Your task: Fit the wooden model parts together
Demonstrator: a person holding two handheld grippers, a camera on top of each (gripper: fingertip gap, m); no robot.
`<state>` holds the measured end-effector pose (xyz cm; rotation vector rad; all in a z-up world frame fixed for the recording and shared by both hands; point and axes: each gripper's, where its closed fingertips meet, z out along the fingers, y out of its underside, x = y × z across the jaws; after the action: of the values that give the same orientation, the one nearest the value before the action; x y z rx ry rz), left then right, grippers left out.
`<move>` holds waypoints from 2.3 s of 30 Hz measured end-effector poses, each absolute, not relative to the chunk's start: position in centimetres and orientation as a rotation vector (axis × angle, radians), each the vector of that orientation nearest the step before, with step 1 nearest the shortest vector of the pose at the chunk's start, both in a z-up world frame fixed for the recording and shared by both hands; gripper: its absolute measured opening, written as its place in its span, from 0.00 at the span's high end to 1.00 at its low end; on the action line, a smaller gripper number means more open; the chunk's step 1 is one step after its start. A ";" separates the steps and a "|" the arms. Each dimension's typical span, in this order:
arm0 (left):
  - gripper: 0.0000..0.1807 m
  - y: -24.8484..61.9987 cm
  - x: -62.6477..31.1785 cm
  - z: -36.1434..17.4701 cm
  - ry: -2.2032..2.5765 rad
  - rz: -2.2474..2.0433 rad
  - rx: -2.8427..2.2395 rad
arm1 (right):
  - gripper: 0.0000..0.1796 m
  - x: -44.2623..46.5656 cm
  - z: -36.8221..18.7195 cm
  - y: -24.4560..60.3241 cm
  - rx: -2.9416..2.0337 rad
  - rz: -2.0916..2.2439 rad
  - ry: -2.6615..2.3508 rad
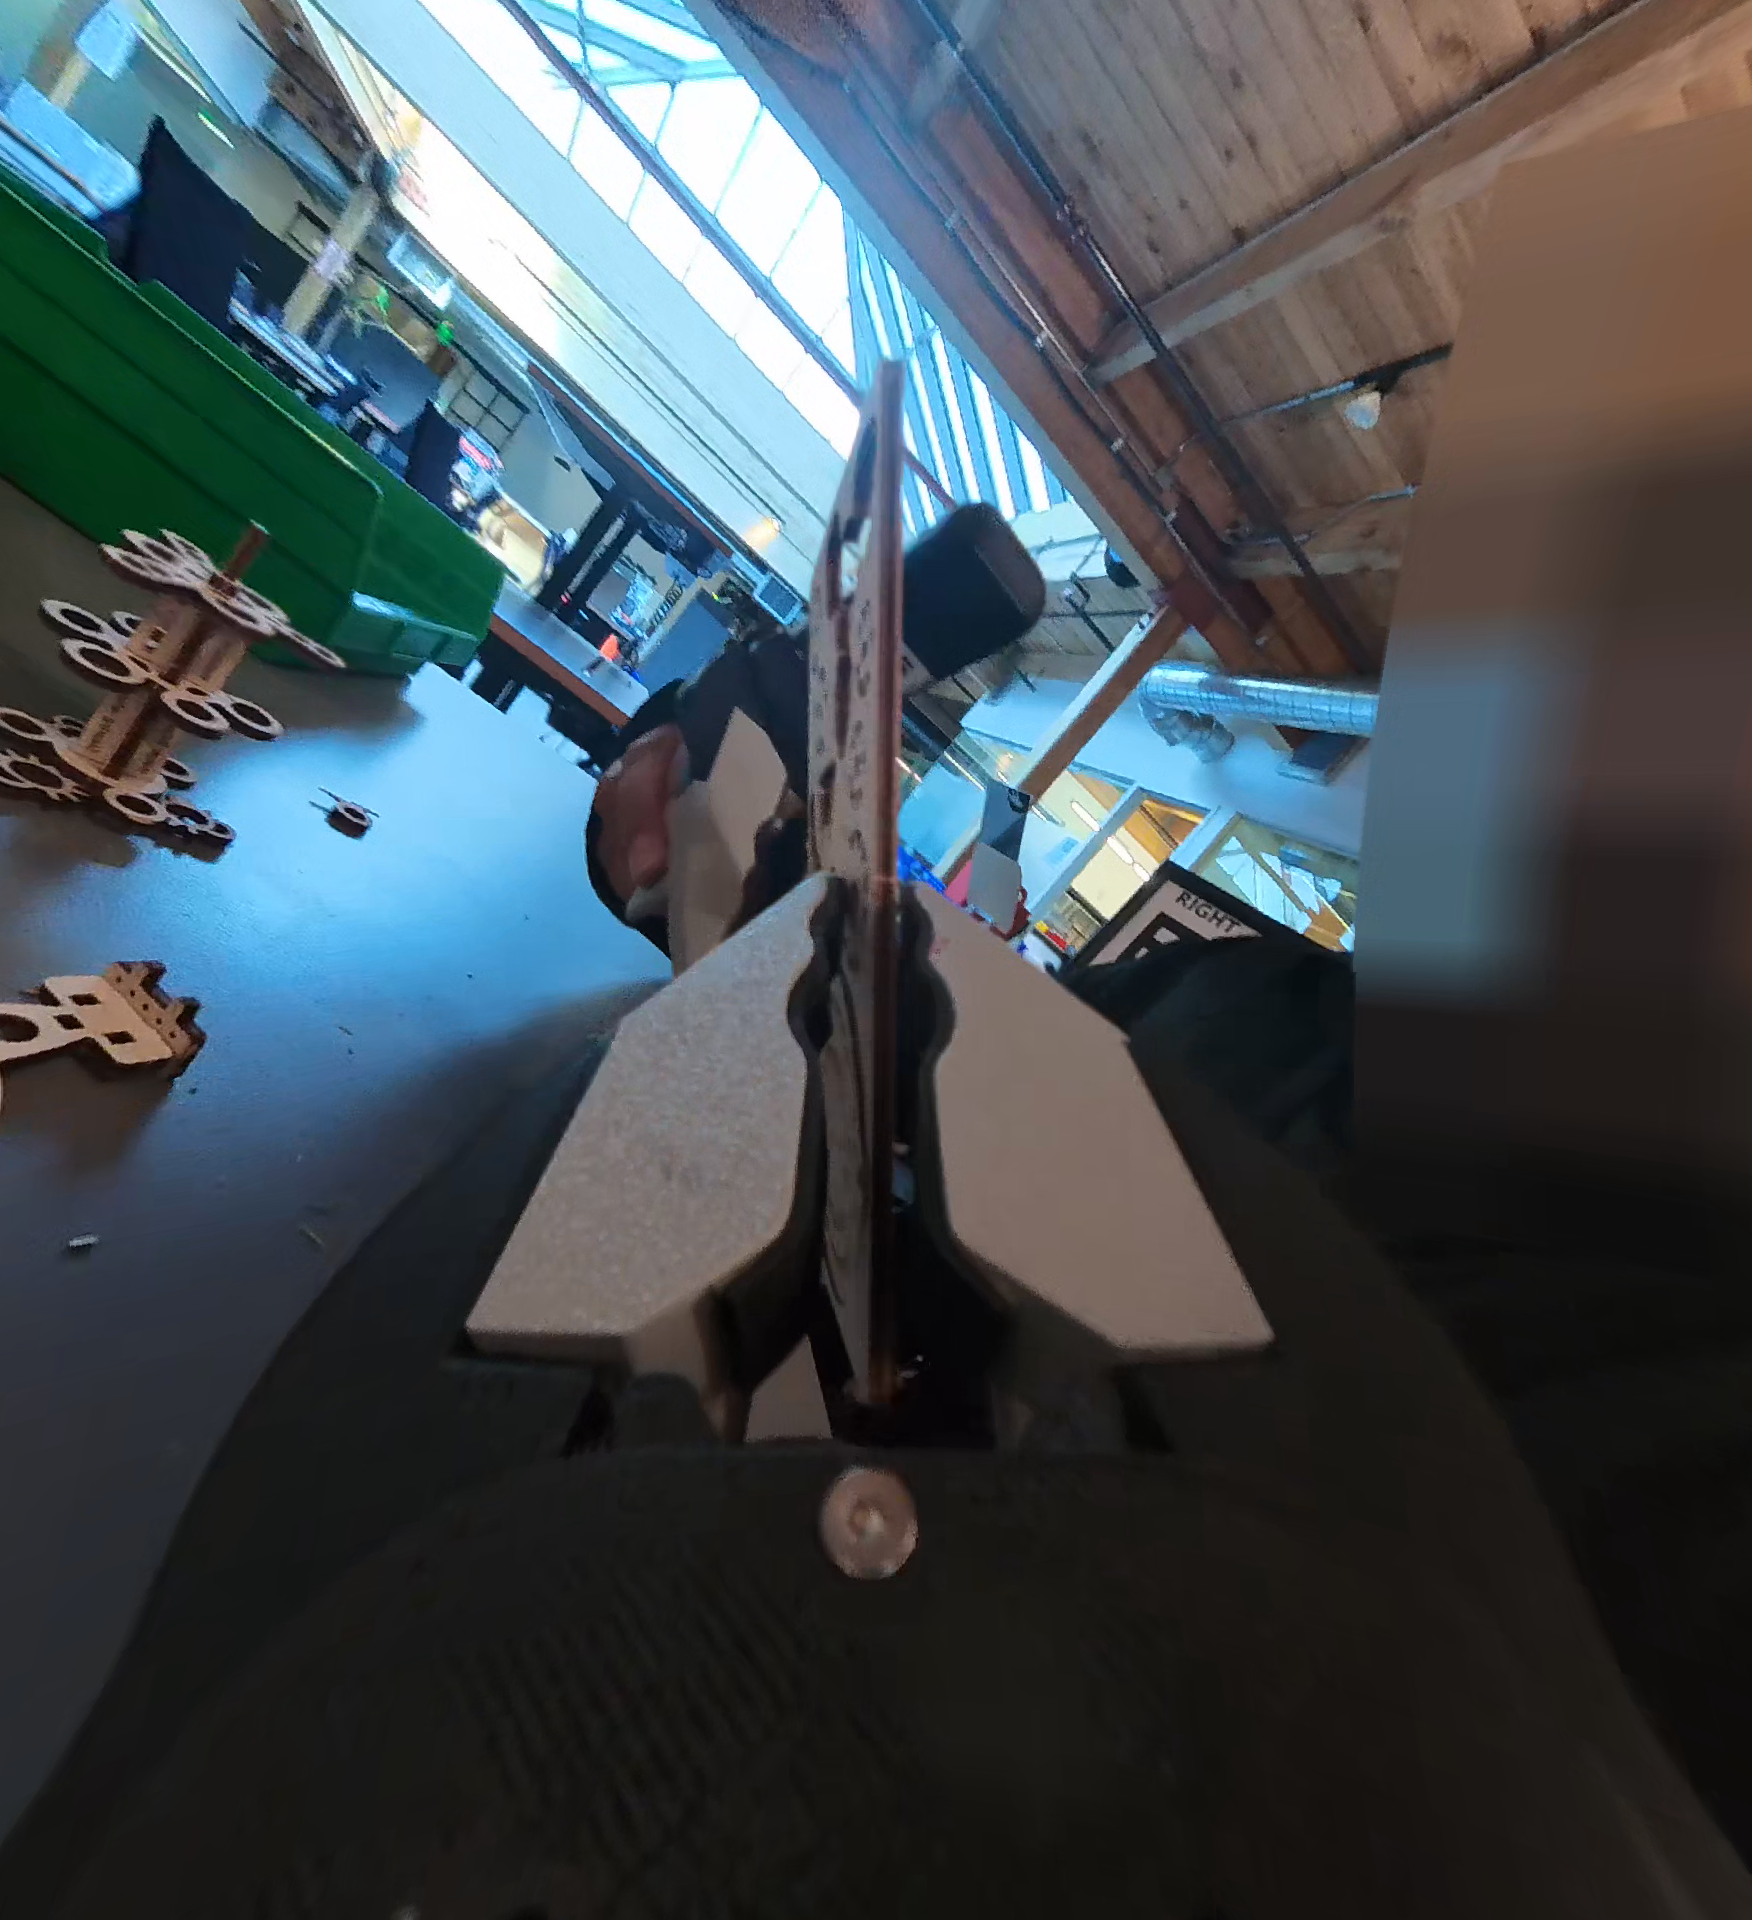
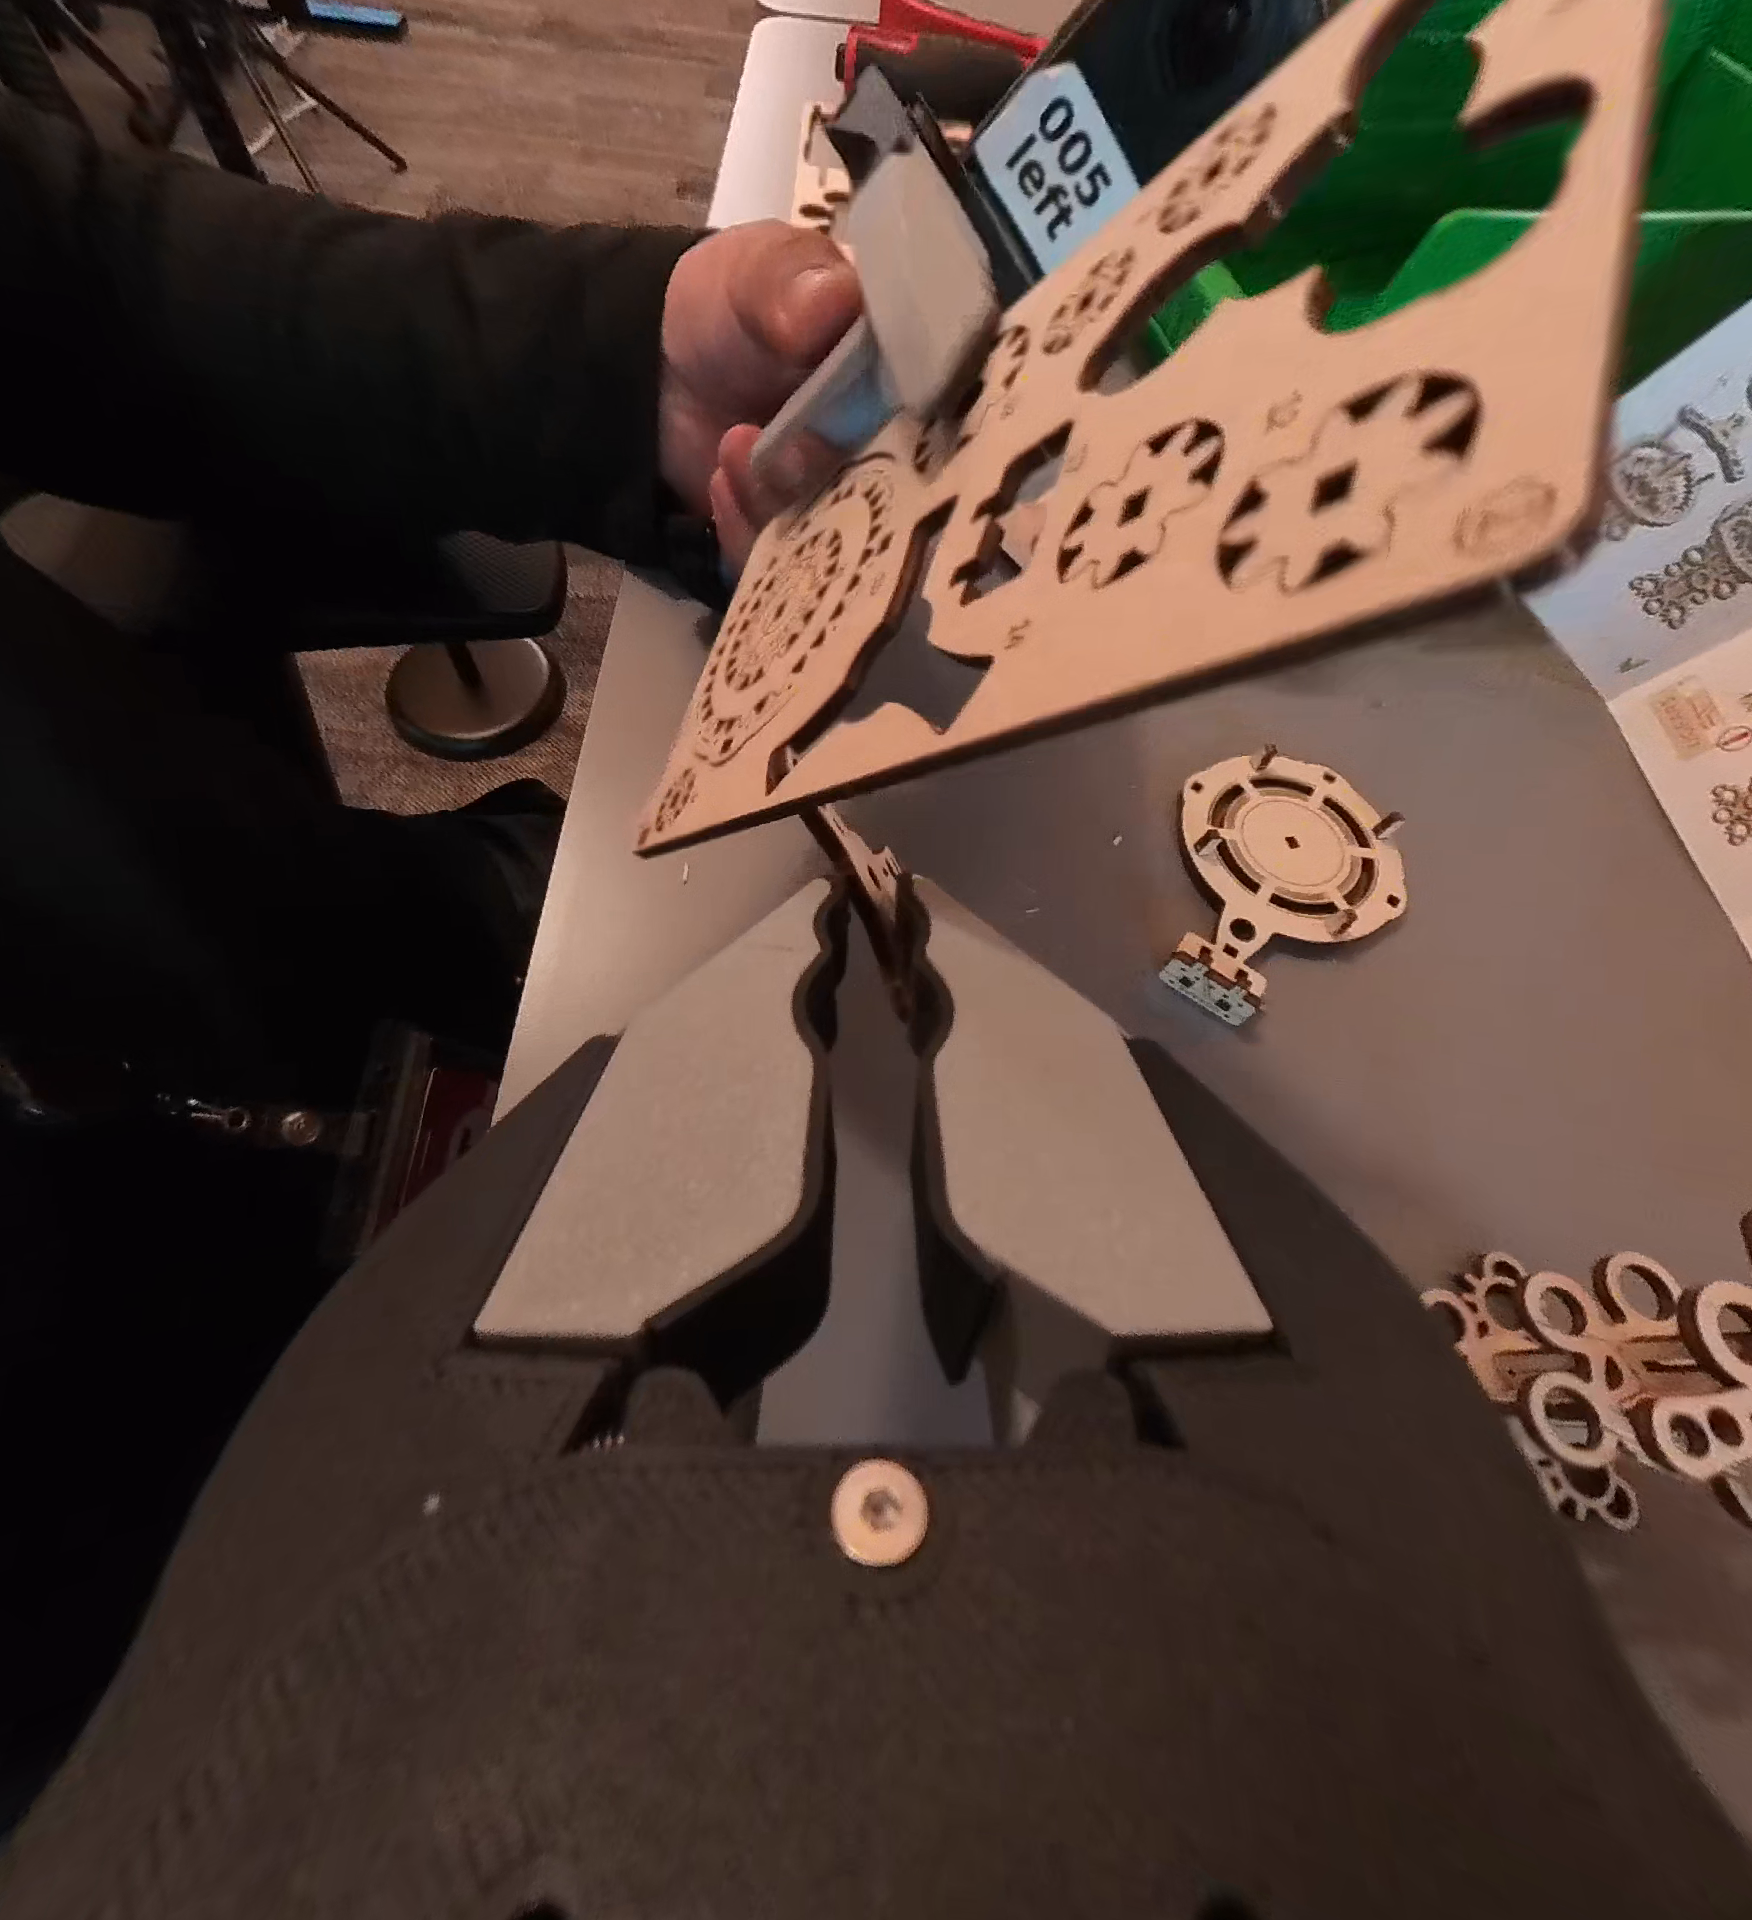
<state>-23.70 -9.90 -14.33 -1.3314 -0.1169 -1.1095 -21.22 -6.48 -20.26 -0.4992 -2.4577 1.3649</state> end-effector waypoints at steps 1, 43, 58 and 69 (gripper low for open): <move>0.91 -9.9 -23.4 -14.6 -0.109 -1.122 -1.353 | 0.97 -21.1 -20.2 -6.4 -0.495 1.372 -2.456; 1.00 -9.0 -25.4 -15.1 -0.168 -0.825 -1.406 | 0.75 -24.6 -21.9 -0.7 -1.227 1.353 -2.346; 1.00 -7.9 -24.9 -15.1 -0.224 -0.703 -1.458 | 0.81 -24.0 -18.3 -4.3 -1.039 1.541 -2.224; 0.99 -7.6 -25.6 -16.3 -0.288 -0.681 -1.480 | 0.93 -24.9 -19.5 -4.9 -1.025 1.383 -2.329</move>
<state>-25.64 -7.59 -16.33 -1.4797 -0.2881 -0.6808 -24.92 -4.87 -19.55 -1.0253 -2.3288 1.3829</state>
